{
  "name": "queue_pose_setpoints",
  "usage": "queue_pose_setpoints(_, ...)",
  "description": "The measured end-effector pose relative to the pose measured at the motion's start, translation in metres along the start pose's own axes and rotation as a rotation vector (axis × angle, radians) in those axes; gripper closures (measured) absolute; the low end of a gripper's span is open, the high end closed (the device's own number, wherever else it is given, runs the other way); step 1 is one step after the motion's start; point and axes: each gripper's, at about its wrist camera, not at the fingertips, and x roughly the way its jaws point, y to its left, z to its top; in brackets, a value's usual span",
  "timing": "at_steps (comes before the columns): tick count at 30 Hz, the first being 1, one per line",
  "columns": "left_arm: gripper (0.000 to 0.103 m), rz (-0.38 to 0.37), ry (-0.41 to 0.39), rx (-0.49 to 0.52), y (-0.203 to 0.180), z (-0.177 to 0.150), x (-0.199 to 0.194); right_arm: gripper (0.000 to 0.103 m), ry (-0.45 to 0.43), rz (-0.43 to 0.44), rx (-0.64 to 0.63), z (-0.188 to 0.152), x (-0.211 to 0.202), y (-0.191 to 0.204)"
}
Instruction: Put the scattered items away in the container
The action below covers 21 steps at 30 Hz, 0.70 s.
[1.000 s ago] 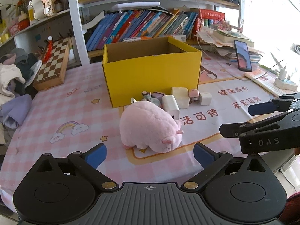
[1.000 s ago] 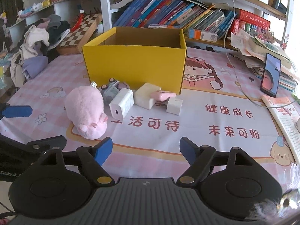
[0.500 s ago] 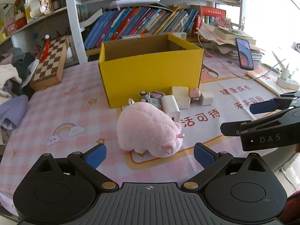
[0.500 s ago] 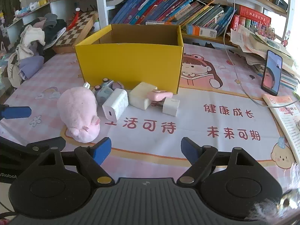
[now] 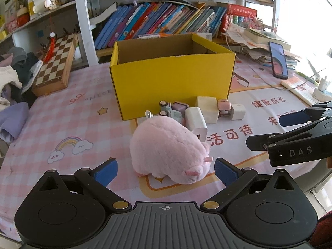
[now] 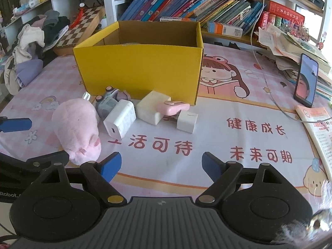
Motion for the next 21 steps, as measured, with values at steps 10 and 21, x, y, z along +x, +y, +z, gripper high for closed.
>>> queue_pose_setpoints(10, 0.002, -0.002, 0.026, -0.001, -0.001, 0.006, 0.017, 0.019, 0.024, 0.006, 0.009, 0.01, 0.016, -0.009)
queue_pose_setpoints(21, 0.002, -0.015, 0.043, -0.025, 0.0, 0.012, 0.034, 0.019, 0.05, -0.008, 0.032, 0.023, 0.031, -0.024)
